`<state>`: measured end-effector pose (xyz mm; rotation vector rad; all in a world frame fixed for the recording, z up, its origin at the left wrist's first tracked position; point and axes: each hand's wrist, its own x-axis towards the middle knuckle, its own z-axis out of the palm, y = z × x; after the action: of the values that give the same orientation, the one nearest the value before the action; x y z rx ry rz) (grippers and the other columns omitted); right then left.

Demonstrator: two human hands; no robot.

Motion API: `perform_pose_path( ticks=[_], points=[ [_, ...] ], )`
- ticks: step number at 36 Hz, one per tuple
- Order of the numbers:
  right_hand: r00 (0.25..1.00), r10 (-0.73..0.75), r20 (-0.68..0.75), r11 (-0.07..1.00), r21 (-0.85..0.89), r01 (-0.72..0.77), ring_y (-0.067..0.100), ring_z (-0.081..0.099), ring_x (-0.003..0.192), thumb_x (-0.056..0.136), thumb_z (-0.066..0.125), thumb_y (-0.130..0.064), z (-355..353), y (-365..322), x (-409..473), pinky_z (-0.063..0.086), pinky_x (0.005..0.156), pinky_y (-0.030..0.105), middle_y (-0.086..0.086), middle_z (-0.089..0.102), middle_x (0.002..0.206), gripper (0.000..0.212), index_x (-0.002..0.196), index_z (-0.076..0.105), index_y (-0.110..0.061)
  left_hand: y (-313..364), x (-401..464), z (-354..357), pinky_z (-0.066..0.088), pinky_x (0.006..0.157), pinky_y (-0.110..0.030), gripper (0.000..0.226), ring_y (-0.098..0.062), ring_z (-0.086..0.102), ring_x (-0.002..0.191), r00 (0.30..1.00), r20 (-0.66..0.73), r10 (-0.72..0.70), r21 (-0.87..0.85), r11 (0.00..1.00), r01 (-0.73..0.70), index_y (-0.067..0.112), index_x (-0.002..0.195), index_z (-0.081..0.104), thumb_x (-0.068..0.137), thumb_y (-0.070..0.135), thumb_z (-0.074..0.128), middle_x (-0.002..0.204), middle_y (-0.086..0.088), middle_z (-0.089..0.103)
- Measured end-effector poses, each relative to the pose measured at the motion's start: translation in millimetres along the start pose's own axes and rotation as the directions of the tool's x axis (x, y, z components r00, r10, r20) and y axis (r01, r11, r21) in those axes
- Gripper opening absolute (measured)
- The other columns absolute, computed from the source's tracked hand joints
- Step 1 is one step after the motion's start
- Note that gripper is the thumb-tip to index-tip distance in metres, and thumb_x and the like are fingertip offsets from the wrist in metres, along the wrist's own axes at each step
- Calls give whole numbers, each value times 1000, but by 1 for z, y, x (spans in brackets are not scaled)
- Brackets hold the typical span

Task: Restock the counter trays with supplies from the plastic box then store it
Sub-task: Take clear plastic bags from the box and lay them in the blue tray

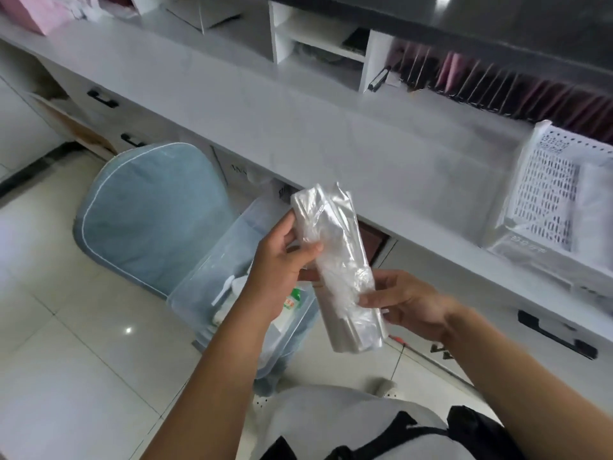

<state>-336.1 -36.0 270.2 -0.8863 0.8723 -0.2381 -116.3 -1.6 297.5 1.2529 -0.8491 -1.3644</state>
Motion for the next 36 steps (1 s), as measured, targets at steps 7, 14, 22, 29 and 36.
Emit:
perform_pose_path(
  ticks=[7,14,22,29,36],
  points=[
    [999,-22,39,995,101,18,36,65,110,74,74,4,-92,14,-49,56,87,40,27,63,127,56,127,60,1,-19,18,102,61,75,-38,72,-22,69,106,999,46,12,163,986,-19,43,140,45,89,-4,65,121,-3,70],
    [981,-154,-118,988,7,155,41,68,103,75,69,13,-172,29,-117,56,91,47,24,71,111,42,116,67,2,-38,30,199,56,63,-26,90,-11,71,97,995,87,-45,184,983,29,48,150,24,88,-2,66,113,7,74],
    [812,-378,-445,924,-131,359,30,73,87,71,75,9,-213,46,-200,56,73,35,13,76,95,33,100,76,-7,-48,37,298,54,88,-33,69,-24,68,112,939,322,-123,189,980,64,28,139,48,77,16,77,116,-4,73],
    [530,-535,-657,842,-461,280,1,48,59,75,76,-1,-232,48,-268,45,63,21,-15,62,62,30,79,75,-31,-13,60,348,43,104,-35,109,-10,48,133,872,489,1,232,964,-132,49,144,33,52,48,93,142,8,51],
    [403,-485,-776,779,-593,-205,3,59,71,77,73,-20,-256,42,-307,49,71,26,-16,68,72,27,90,72,-44,38,67,403,13,114,-14,106,6,7,145,521,854,-1,497,298,-815,58,147,16,67,48,85,156,30,8]
  ],
)
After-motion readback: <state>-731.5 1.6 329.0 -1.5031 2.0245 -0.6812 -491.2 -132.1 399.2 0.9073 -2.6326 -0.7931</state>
